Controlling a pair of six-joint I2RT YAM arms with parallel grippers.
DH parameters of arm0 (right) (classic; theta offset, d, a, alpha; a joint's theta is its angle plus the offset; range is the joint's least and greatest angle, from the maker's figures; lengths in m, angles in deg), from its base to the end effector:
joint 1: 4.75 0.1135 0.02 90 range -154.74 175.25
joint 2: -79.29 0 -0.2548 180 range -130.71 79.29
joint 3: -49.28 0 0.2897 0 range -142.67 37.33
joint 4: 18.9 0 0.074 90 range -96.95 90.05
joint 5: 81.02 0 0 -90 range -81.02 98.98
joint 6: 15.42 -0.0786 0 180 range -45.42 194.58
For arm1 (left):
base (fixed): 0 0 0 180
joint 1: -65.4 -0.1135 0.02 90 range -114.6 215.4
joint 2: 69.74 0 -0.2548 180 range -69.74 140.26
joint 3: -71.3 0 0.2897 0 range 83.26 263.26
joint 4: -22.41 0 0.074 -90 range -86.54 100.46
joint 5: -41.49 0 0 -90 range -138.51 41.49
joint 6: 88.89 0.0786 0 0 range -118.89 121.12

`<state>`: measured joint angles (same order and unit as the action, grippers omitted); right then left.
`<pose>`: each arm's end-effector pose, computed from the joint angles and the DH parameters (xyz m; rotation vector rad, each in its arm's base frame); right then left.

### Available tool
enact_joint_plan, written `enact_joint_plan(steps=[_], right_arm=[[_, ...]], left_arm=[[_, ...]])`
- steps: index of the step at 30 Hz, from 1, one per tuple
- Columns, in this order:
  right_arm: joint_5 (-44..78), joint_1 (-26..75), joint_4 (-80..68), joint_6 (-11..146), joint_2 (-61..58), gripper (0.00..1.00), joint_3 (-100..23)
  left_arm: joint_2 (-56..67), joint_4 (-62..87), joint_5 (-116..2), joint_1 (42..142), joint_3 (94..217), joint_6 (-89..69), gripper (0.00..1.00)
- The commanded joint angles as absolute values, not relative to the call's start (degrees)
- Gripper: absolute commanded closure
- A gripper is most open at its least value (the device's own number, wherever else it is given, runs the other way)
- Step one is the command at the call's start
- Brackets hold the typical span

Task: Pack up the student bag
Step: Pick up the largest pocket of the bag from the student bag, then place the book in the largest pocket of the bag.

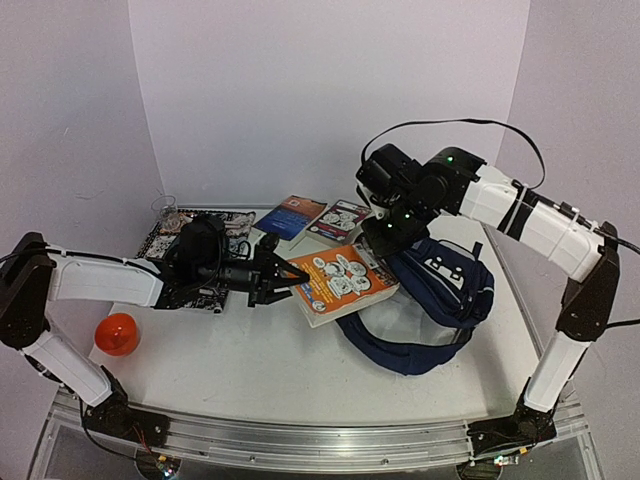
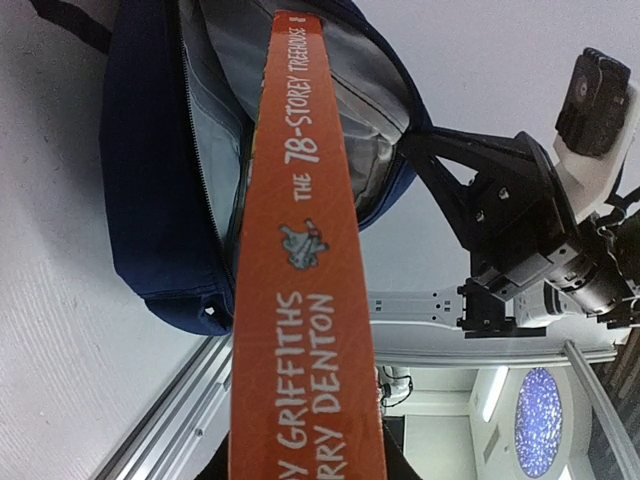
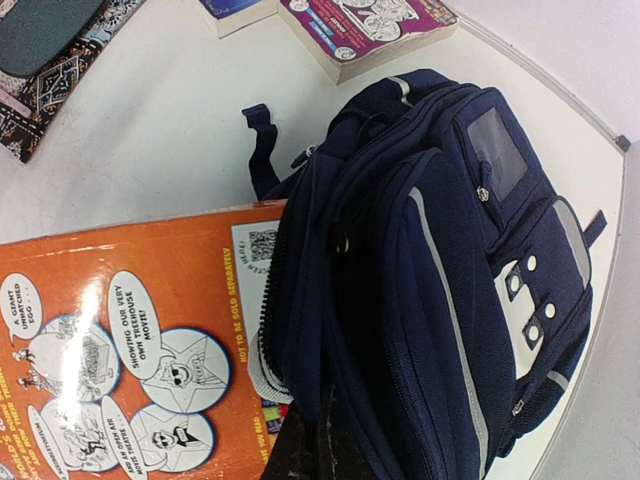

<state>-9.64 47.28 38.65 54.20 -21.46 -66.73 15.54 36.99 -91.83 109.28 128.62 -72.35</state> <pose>0.3009 0.3447 0.3402 -0.4614 2.2320 0.2931 0.2384 -0.3040 0.2013 0.1066 2.3221 -1.9547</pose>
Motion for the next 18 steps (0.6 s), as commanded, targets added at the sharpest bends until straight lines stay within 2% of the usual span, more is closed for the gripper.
enact_joint_plan(steps=[1,10,18], right_arm=[[-10.32,47.49,36.59,54.44,-22.18,1.0,-71.85],[-9.55,47.55,34.11,54.2,-21.22,1.0,-74.99],[-4.47,47.49,31.15,53.22,-19.36,1.0,-73.45]], left_arm=[[17.24,43.49,-91.68,109.87,132.55,-74.33,1.0],[22.78,43.41,-86.32,109.91,125.58,-77.07,1.0],[26.13,41.36,-82.65,110.4,131.33,-74.41,1.0]])
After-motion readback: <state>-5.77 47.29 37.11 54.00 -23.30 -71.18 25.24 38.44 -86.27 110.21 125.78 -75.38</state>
